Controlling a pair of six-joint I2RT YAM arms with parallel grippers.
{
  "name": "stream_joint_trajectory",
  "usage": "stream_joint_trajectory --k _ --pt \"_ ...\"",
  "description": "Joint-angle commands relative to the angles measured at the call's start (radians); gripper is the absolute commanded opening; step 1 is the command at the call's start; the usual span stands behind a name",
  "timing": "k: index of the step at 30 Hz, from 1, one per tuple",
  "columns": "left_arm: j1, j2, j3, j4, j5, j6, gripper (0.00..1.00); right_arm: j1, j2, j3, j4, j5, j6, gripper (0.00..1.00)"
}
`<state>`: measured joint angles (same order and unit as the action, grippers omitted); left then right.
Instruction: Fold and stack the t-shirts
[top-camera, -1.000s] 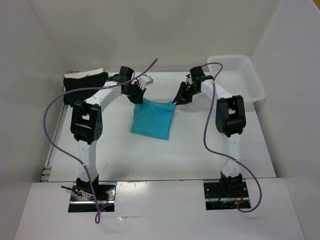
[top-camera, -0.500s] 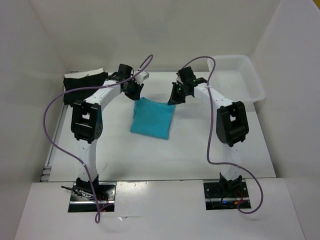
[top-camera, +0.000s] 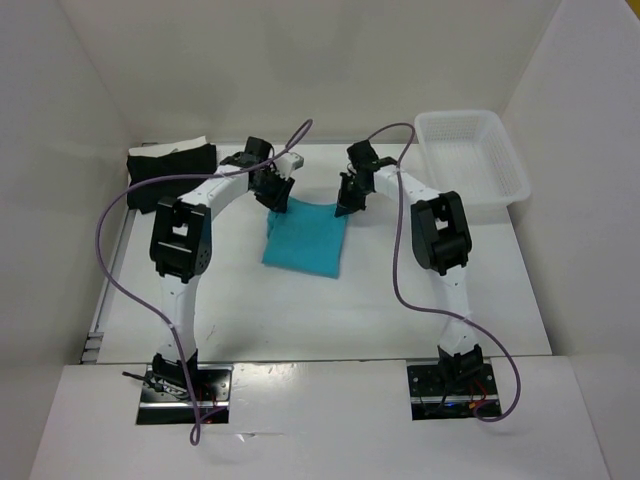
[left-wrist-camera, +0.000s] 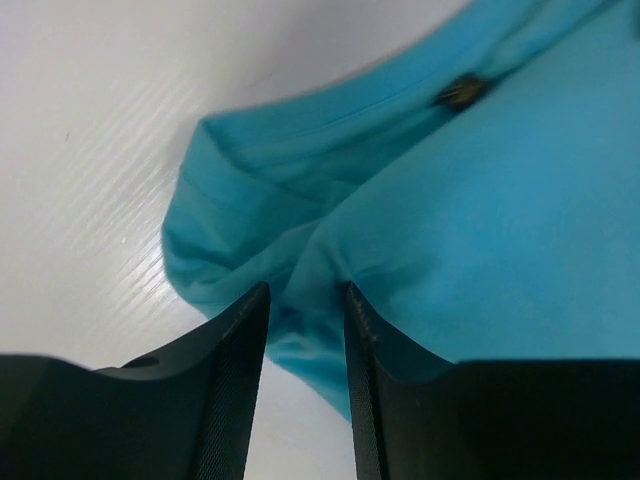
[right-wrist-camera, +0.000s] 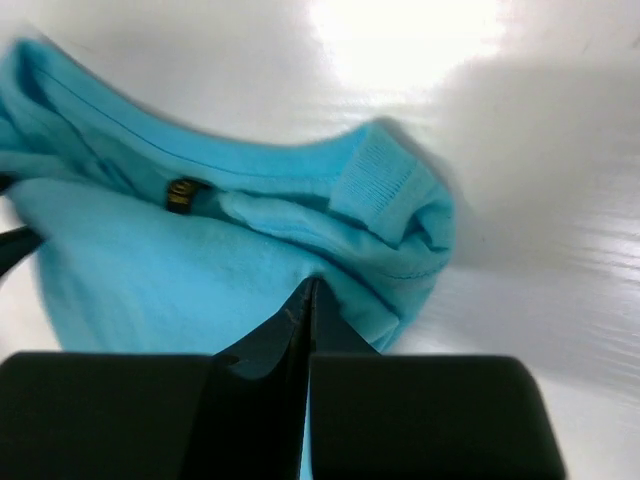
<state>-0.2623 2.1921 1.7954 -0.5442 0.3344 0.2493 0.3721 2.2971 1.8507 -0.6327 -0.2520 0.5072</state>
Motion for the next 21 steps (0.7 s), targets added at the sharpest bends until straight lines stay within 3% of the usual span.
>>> stream_joint_trajectory --k 1,6,10,12,14,15,17,18,21 --pt "0.040 0.038 0.048 -0.002 -0.161 -0.059 0.43 -0.002 -0.018 0.084 -0.018 0.042 -0.012 0.00" --pt "0.090 -0.054 0.039 0.046 -0.256 -0.091 0.45 -0.002 -0.018 0.105 -0.039 0.042 -0.032 0.00" --pt "0.090 -0.178 -0.013 0.055 -0.296 -0.044 0.56 -0.002 -0.077 0.105 -0.039 0.042 -0.032 0.00" --pt "0.090 -0.227 -0.053 0.055 -0.284 -0.044 0.62 -0.002 -0.102 0.082 -0.039 0.042 -0.041 0.05" --pt "0.090 -0.236 -0.063 0.000 -0.169 -0.015 0.69 0.007 -0.143 0.053 -0.030 0.033 -0.041 0.10" --pt "0.090 -0.236 -0.073 -0.026 -0.111 -0.005 0.82 0.016 -0.157 0.042 -0.030 0.033 -0.041 0.17" --pt "0.090 -0.236 -0.125 -0.092 0.072 0.018 0.96 0.016 -0.203 -0.005 -0.021 0.033 -0.041 0.25" --pt "0.090 -0.236 -0.155 -0.092 0.112 0.018 1.00 0.016 -0.218 -0.025 -0.021 0.033 -0.041 0.32" --pt "0.081 -0.223 -0.261 -0.079 0.184 0.005 1.00 0.016 -0.277 -0.106 -0.001 0.042 -0.041 0.39"
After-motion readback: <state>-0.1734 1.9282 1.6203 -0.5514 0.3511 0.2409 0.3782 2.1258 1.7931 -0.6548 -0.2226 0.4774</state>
